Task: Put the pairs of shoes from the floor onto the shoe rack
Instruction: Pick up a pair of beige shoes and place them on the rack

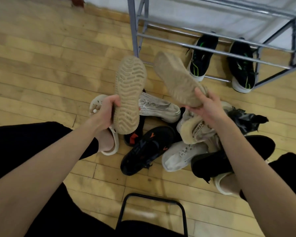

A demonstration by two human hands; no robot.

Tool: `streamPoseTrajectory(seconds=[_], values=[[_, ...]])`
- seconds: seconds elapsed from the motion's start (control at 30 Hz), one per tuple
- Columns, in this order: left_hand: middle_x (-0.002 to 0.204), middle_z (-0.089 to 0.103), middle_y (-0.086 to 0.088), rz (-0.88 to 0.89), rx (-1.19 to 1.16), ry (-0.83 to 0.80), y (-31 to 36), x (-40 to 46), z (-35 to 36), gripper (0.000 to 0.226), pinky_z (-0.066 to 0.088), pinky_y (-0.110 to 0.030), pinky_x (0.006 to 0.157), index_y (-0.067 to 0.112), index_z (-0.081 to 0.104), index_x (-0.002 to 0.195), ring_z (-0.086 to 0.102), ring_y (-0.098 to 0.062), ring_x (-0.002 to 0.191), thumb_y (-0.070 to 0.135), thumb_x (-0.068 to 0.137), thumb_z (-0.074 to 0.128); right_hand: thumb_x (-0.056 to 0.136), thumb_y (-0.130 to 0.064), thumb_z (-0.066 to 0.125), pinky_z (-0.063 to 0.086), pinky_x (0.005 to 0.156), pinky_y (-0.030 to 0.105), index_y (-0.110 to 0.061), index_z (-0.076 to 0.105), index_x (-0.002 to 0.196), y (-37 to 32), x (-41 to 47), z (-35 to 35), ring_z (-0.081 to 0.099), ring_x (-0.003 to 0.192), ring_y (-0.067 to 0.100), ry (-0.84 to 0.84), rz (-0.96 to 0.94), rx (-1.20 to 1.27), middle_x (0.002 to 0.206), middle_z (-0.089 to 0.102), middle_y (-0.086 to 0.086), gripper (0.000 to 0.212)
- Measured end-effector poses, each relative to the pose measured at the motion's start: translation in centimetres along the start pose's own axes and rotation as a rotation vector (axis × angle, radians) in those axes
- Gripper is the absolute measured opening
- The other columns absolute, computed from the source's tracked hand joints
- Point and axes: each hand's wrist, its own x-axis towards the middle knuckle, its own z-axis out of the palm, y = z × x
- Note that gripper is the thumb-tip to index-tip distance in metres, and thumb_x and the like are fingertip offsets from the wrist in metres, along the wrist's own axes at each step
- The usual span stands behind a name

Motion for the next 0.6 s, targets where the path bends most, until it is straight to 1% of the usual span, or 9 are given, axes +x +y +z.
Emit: streamPoseTrajectory(seconds=[0.07,0.13,0.17,0.23,0.27,0.33,0.47,0.53,0.6], values=[[0.138,0.048,-0.031,0.012,0.005,-0.004,0.4,0.0,0.1,0.094,0.030,-0.073,0.102,-0.004,0.050,0.132,0.042,-0.052,0.129,0.020,0.043,0.067,0.092,-0.023,0.059,0.057,0.085,0.046,-0.005,0.052,0.126,-1.1,-1.0,-2.3,0.064,0.110,0.037,-0.059,0.131,0.174,0.128,0.060,0.014,0.039],[0.138,0.047,-0.031,0.014,0.024,-0.012,0.7,0.4,0.2,0.093,0.029,-0.074,0.102,-0.003,0.049,0.132,0.040,-0.052,0.130,0.021,0.044,0.066,0.092,-0.023,0.059,0.053,0.092,0.051,-0.005,0.050,0.131,-1.6,-1.6,-3.9,0.063,0.111,0.040,-0.065,0.196,0.222,0.131,0.059,0.018,0.044],[0.137,0.048,-0.031,0.015,0.051,-0.014,1.3,-0.1,1.1,0.090,0.030,-0.072,0.103,-0.004,0.051,0.130,0.043,-0.051,0.129,0.021,0.044,0.065,0.093,-0.022,0.057,0.053,0.092,0.050,-0.005,0.050,0.132,-1.7,-2.0,-4.4,0.064,0.110,0.041,-0.074,0.205,0.207,0.130,0.059,0.019,0.043],[0.126,0.058,-0.028,0.028,0.105,0.015,1.8,-0.3,2.3,0.074,0.038,-0.059,0.105,-0.007,0.058,0.117,0.055,-0.044,0.118,0.019,0.048,0.060,0.096,-0.024,0.053,0.057,0.086,0.045,-0.005,0.049,0.133,-2.1,-2.9,-4.8,0.064,0.107,0.044,-0.113,0.212,0.156,0.127,0.062,0.020,0.041],[0.118,0.062,-0.024,0.028,0.141,0.026,2.0,-0.5,3.0,0.063,0.042,-0.052,0.103,-0.006,0.060,0.109,0.058,-0.040,0.112,0.017,0.050,0.056,0.096,-0.024,0.052,0.059,0.081,0.042,-0.006,0.050,0.132,-2.4,-3.4,-5.0,0.064,0.107,0.044,-0.129,0.213,0.143,0.125,0.063,0.020,0.040],[0.111,0.065,-0.020,0.006,0.181,0.011,2.1,-0.8,4.5,0.057,0.045,-0.046,0.098,-0.002,0.061,0.105,0.061,-0.037,0.105,0.016,0.052,0.051,0.096,-0.024,0.052,0.060,0.074,0.038,-0.006,0.052,0.130,-3.0,-4.3,-5.5,0.066,0.106,0.041,-0.150,0.223,0.135,0.123,0.065,0.018,0.038],[0.087,0.066,-0.007,0.014,0.225,-0.031,2.6,-1.4,6.8,0.037,0.051,-0.035,0.075,0.006,0.057,0.090,0.063,-0.028,0.084,0.014,0.057,0.044,0.089,-0.033,0.053,0.061,0.078,0.037,-0.014,0.058,0.122,-4.6,-6.1,-7.4,0.070,0.100,0.034,-0.237,0.226,0.020,0.113,0.071,0.011,0.038],[0.083,0.065,-0.005,0.026,0.236,-0.047,2.9,-1.8,7.6,0.031,0.052,-0.031,0.070,0.007,0.055,0.089,0.064,-0.025,0.079,0.012,0.062,0.041,0.081,-0.041,0.062,0.060,0.072,0.032,-0.016,0.059,0.119,-5.5,-6.7,-8.6,0.071,0.097,0.032,-0.303,0.232,-0.075,0.111,0.072,0.010,0.046],[0.076,0.062,-0.001,0.043,0.257,-0.039,3.1,-2.4,8.3,0.025,0.049,-0.028,0.064,0.008,0.051,0.085,0.061,-0.020,0.072,0.010,0.063,0.040,0.074,-0.042,0.071,0.060,0.077,0.035,-0.013,0.058,0.123,-5.9,-7.1,-9.5,0.069,0.101,0.035,-0.359,0.236,-0.178,0.114,0.070,0.014,0.058]])
